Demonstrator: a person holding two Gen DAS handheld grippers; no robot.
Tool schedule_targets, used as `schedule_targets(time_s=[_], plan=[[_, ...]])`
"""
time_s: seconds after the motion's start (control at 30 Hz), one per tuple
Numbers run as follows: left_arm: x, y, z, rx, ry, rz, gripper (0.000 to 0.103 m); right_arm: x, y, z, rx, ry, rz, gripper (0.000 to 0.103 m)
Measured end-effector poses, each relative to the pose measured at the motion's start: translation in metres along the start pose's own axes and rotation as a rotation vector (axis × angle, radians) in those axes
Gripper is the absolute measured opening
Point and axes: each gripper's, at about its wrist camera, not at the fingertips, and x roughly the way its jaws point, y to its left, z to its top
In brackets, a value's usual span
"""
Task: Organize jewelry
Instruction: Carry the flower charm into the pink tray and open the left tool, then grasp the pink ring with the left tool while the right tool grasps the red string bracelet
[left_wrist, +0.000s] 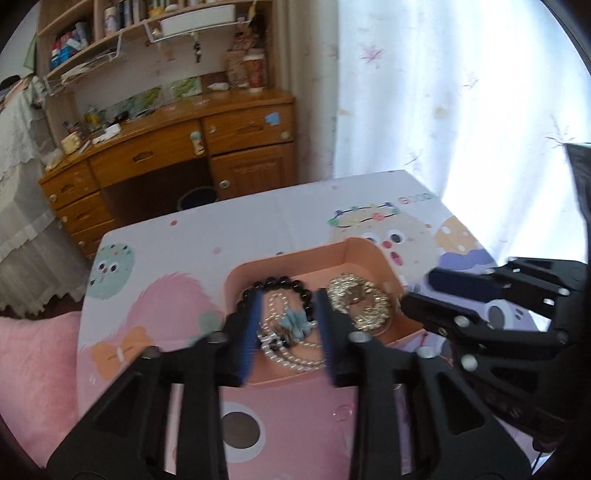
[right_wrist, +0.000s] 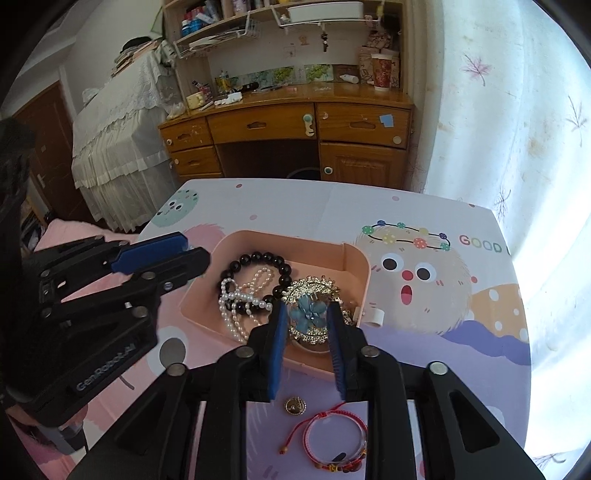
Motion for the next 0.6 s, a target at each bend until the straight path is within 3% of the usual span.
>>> schedule_targets(time_s=[0.07,0.23,0.37,0.6], plan=[[-0.001,0.004,-0.001,-0.029,-0.001,-0.003,0.056,-0.005,-0.001,-0.002,0.008,-0.017,-0.009,0.052],[-0.002,0.017,-0.003,-0.099,0.023,0.006,0.056,-0.016,-0.01,-0.008,0.045,-0.014,-0.013,0.057],[-0.008,0.023,-0.011,-0.123,0.044,0.016,0.056,-0.029,-0.023,-0.026,0.082,0.004,-0.025,0.079],[-0.006,0.022,-0.038,-0.167,0.154,-0.053,0.056,-0.036,-0.036,-0.067,0.086,0.087,-0.032,0.081]])
